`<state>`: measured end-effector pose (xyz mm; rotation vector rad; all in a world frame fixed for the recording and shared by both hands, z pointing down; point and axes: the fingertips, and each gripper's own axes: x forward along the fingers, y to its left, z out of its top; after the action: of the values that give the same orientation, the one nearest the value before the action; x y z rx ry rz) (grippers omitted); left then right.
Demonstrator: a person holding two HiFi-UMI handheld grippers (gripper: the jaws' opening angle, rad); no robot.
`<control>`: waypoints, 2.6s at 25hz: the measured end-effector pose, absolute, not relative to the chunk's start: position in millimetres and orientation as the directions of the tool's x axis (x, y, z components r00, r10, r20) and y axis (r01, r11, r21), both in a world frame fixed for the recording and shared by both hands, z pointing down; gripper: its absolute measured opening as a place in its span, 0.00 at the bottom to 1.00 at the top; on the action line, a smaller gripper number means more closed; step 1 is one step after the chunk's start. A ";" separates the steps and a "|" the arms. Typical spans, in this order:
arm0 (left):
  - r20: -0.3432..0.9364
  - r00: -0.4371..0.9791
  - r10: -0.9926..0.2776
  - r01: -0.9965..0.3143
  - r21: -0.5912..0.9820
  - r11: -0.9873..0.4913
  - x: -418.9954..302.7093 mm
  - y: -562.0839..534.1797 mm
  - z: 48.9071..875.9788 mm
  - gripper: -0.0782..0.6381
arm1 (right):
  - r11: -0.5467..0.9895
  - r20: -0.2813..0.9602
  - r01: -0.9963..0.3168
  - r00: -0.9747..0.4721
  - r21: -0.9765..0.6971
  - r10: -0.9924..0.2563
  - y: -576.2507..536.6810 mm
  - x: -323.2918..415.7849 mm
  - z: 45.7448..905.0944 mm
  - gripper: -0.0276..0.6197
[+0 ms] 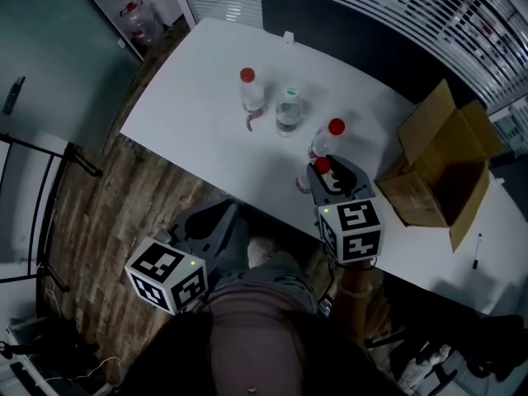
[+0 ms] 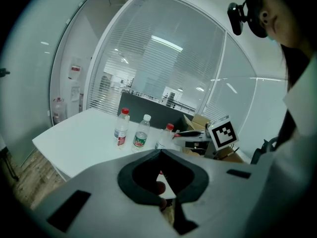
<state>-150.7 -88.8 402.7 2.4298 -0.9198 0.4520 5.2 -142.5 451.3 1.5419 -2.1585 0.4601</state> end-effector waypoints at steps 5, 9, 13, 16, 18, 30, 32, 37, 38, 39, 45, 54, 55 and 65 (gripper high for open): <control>0.463 0.723 -0.512 -0.677 0.332 -0.656 -149.3 -85.2 402.1 0.12 | 0.316 0.539 -0.949 -0.267 -0.002 -0.799 -138.1 5.2 451.5 0.30; 0.458 0.728 -0.510 -0.672 0.331 -0.663 -148.3 -80.6 400.8 0.12 | 0.307 0.535 -0.952 -0.264 -0.008 -0.803 -134.9 6.1 452.0 0.30; 0.450 0.731 -0.513 -0.669 0.327 -0.667 -148.0 -77.1 397.0 0.12 | 0.308 0.534 -0.951 -0.268 -0.016 -0.802 -132.4 5.7 451.4 0.30; 0.440 0.732 -0.520 -0.670 0.323 -0.668 -147.1 -73.5 392.5 0.12 | 0.311 0.529 -0.950 -0.274 -0.020 -0.803 -130.0 6.9 449.2 0.30; 0.432 0.733 -0.526 -0.670 0.319 -0.670 -146.1 -69.2 389.2 0.12 | 0.315 0.524 -0.949 -0.276 -0.015 -0.806 -127.3 8.6 445.9 0.30; 0.382 0.726 -0.571 -0.684 0.328 -0.651 -141.1 -26.8 377.9 0.12 | 0.382 0.483 -0.924 -0.327 0.017 -0.812 -86.0 -2.2 421.2 0.30; 0.377 0.728 -0.573 -0.683 0.330 -0.651 -137.9 -16.6 379.3 0.12 | 0.387 0.472 -0.922 -0.341 -0.001 -0.813 -74.4 -2.5 418.7 0.30; 0.362 0.737 -0.571 -0.674 0.341 -0.655 -132.1 8.9 380.7 0.12 | 0.376 0.443 -0.924 -0.363 -0.062 -0.820 -48.6 -2.6 410.9 0.29; 0.361 0.739 -0.569 -0.672 0.341 -0.657 -131.3 13.1 381.6 0.12 | 0.371 0.436 -0.926 -0.363 -0.071 -0.823 -43.7 -2.2 409.6 0.28; 0.362 0.741 -0.565 -0.670 0.343 -0.659 -131.1 16.8 382.8 0.12 | 0.362 0.428 -0.929 -0.360 -0.079 -0.829 -39.0 -1.8 408.3 0.26; 0.331 0.770 -0.546 -0.638 0.363 -0.679 -134.7 28.1 376.1 0.12 | 0.308 0.387 -0.947 -0.318 -0.091 -0.865 -14.5 -3.2 397.9 0.13; 0.337 0.798 -0.499 -0.598 0.348 -0.722 -139.7 42.2 378.4 0.12 | 0.234 0.400 -0.969 -0.245 -0.077 -0.883 23.7 -4.2 393.7 0.10; 0.341 0.800 -0.493 -0.595 0.349 -0.724 -142.7 45.2 378.7 0.12 | 0.227 0.399 -0.971 -0.238 -0.075 -0.886 28.2 -6.3 391.6 0.10; 0.377 0.794 -0.477 -0.600 0.358 -0.716 -193.0 76.5 369.1 0.12 | 0.173 0.394 -0.984 -0.178 -0.049 -0.902 74.9 -41.8 369.0 0.10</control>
<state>-193.0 76.5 369.1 2.5144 -0.8047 0.3554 -41.8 74.9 369.0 1.8096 -2.1777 0.4266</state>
